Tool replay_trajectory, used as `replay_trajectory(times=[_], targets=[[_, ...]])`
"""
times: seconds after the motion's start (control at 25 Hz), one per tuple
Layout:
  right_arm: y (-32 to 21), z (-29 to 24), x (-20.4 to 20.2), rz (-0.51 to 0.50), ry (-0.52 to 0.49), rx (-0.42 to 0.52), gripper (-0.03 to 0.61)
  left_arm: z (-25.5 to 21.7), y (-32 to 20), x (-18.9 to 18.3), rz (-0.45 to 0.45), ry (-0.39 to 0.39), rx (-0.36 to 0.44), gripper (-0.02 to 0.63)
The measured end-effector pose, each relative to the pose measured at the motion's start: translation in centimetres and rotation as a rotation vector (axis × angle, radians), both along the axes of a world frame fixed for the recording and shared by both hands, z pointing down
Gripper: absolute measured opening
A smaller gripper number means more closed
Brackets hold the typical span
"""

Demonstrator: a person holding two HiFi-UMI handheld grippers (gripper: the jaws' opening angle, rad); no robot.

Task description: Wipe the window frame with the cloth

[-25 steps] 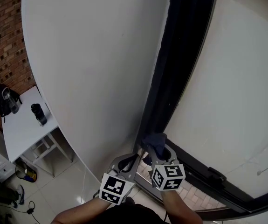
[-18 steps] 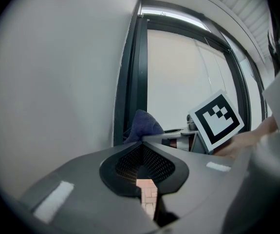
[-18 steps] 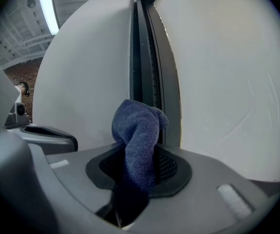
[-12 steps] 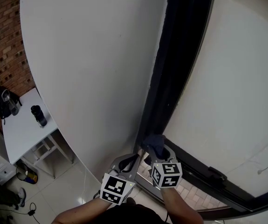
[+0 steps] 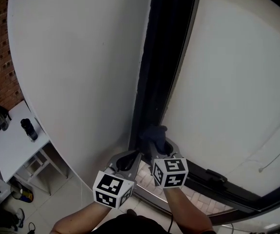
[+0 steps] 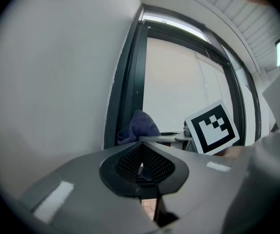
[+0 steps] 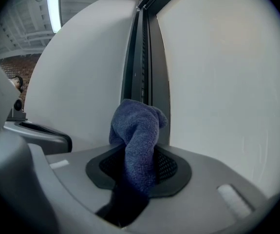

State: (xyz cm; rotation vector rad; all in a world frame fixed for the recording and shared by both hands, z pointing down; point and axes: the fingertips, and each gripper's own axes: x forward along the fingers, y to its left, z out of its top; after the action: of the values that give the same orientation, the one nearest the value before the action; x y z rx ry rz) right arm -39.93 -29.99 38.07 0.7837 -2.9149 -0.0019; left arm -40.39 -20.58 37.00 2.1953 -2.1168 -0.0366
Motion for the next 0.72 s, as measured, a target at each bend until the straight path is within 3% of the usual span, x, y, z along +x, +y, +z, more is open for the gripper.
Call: replay_trajectory(times=[0.72], targets=[[0.1, -11.8, -0.5, -0.044, -0.03, 0.127, 0.127, -9.4, -1.9, -0.2, -0.043, -0.053, 0.078, -0.006]])
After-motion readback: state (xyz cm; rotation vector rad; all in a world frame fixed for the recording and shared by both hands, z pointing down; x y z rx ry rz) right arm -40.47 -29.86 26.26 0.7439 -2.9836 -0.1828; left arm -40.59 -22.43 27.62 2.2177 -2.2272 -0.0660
